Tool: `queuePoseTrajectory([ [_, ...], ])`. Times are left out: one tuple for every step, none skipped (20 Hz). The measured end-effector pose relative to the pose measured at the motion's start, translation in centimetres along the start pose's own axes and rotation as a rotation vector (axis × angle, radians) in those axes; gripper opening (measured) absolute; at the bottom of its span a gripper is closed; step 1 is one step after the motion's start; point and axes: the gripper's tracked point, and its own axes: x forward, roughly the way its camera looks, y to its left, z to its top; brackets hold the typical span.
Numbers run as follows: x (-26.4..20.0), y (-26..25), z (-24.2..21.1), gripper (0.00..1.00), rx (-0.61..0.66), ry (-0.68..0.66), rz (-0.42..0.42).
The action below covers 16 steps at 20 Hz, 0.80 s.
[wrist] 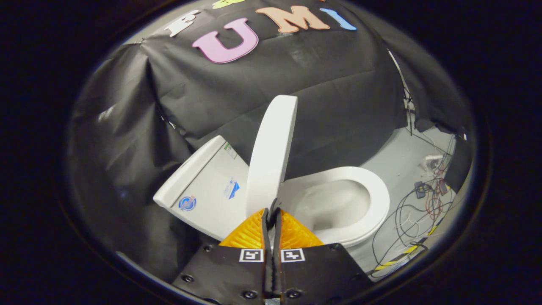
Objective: Open the toilet lid.
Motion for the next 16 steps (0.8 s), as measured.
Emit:
queuePoseTrajectory([
  [0.0,0.2,-0.1,0.01,0.013,-0.001,0.002],
  [0.1,0.5,0.0,0.01,0.023,-0.001,0.005],
  [0.1,0.9,0.1,0.01,0.024,-0.002,0.012],
  [0.2,1.4,0.2,0.01,0.015,-0.003,0.017],
  [0.2,1.8,0.3,0.01,0.001,-0.006,0.020],
  [0.2,2.3,0.4,0.01,-0.013,-0.007,0.020],
  [0.2,2.8,0.4,0.01,-0.017,-0.007,0.018],
  [0.3,3.2,0.4,0.00,-0.019,-0.006,0.016],
  [0.4,3.6,0.4,0.00,-0.019,-0.009,0.013],
  [0.5,4.1,0.5,0.01,-0.023,-0.010,0.015],
  [0.5,4.6,0.4,0.01,-0.026,-0.009,0.021],
  [0.6,5.1,0.5,0.01,-0.031,-0.007,0.026],
  [0.7,5.5,0.5,0.01,-0.035,-0.005,0.029],
  [0.8,6.0,0.6,0.01,-0.041,-0.003,0.033],
  [0.9,6.6,0.4,0.01,-0.054,-0.003,0.037],
  [1.0,7.1,0.5,0.01,-0.068,-0.005,0.038],
])
